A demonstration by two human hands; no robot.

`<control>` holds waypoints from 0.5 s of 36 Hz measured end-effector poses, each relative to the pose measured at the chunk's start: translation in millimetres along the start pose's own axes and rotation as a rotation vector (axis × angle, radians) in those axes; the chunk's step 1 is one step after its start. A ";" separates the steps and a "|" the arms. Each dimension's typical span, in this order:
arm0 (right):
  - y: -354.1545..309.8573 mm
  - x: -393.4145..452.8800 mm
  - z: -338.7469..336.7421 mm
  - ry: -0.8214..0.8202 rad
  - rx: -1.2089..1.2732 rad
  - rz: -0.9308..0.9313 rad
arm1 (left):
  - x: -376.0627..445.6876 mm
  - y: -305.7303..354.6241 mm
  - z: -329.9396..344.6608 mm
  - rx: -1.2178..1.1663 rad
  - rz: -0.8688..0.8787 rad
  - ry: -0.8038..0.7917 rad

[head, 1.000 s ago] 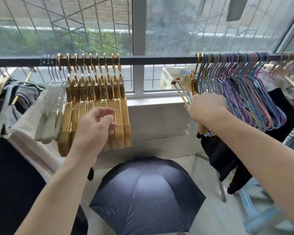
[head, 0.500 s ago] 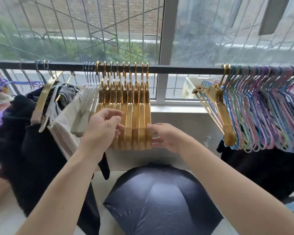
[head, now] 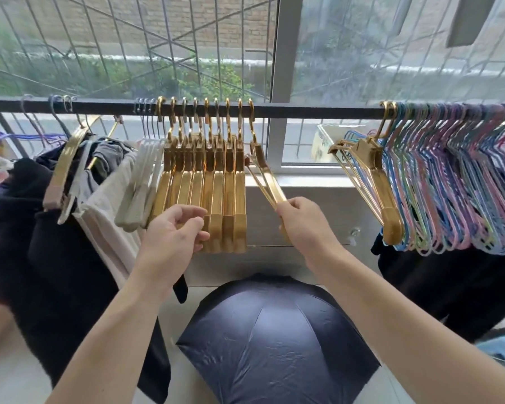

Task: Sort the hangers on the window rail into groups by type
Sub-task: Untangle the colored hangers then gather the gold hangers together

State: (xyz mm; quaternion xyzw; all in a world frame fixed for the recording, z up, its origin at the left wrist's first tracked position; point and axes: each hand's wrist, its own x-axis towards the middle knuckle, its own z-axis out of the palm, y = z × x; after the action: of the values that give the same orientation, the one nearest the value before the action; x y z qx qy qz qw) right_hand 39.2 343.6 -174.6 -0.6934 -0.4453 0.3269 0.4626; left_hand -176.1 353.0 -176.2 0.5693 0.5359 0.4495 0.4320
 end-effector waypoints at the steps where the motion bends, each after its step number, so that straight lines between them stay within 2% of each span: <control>1: -1.3 -3.1 -3.5 0.046 0.005 -0.040 | 0.3 -0.5 0.3 0.001 0.002 0.000; 7: -8.9 -15.8 -27.6 0.186 0.001 -0.244 | 0.6 -1.3 5.3 0.006 -0.006 -0.017; 12: -25.7 -18.7 -40.6 0.292 -0.107 -0.446 | -0.6 -2.1 6.9 -0.003 -0.013 -0.030; 18: -61.4 -2.1 -47.5 0.400 -0.214 -0.562 | -5.1 -0.7 9.0 -0.010 0.007 -0.049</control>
State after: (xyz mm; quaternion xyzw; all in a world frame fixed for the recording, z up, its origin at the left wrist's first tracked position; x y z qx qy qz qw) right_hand 60.2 335.8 -100.2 -0.6386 -0.5508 -0.0039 0.5373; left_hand -167.6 347.9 -179.2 0.5798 0.5209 0.4397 0.4463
